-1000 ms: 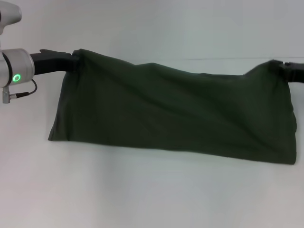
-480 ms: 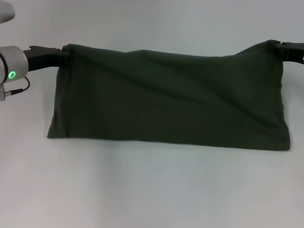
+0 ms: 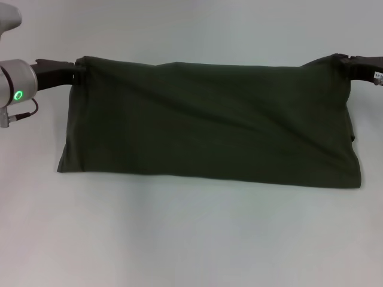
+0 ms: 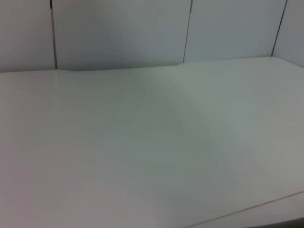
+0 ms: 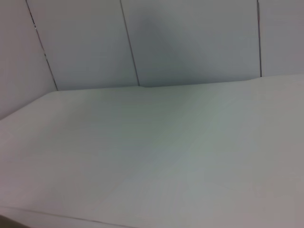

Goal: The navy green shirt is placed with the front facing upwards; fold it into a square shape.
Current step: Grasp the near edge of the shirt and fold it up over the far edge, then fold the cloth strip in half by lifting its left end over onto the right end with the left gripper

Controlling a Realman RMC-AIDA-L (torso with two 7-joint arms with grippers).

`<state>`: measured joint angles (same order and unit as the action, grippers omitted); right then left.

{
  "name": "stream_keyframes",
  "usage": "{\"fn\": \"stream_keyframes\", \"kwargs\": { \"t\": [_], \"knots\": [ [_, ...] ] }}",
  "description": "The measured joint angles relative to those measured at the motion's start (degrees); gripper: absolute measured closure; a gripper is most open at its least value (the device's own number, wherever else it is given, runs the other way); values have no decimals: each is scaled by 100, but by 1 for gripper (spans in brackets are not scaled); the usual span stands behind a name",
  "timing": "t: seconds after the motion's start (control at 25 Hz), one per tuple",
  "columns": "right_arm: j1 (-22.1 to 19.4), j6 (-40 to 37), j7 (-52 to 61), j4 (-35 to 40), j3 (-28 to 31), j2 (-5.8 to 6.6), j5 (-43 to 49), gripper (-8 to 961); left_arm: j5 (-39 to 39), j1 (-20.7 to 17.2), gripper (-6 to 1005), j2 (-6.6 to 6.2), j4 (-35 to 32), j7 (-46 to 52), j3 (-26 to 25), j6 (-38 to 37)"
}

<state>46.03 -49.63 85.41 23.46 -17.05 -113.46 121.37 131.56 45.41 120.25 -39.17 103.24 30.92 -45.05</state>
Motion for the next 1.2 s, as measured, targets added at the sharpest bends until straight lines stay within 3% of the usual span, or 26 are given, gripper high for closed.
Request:
{"fn": "stream_keyframes", "kwargs": {
  "t": [0.36,0.64,0.76,0.88,1.08,1.2],
  "knots": [
    [64,438,-145,-204,-199,-39,-59,747,1,28,885,78,47,-25,102,257],
    [119,1185,-151,-102,-529,-218,-77,740,1,28,867,243,61,12,286,903],
    [121,1251,-133,-16,-525,-237,-81,618,1,4,859,274,43,24,272,1050],
    [69,1033,-14,88,-512,-220,-176,496,1,-24,640,261,26,182,254,1046],
    [-178,195,510,332,-559,-99,-346,384,1,-197,408,228,-285,620,279,462],
    [-369,-369,894,513,-611,-34,-348,317,18,-350,344,273,-658,782,305,-276]
  ]
}}
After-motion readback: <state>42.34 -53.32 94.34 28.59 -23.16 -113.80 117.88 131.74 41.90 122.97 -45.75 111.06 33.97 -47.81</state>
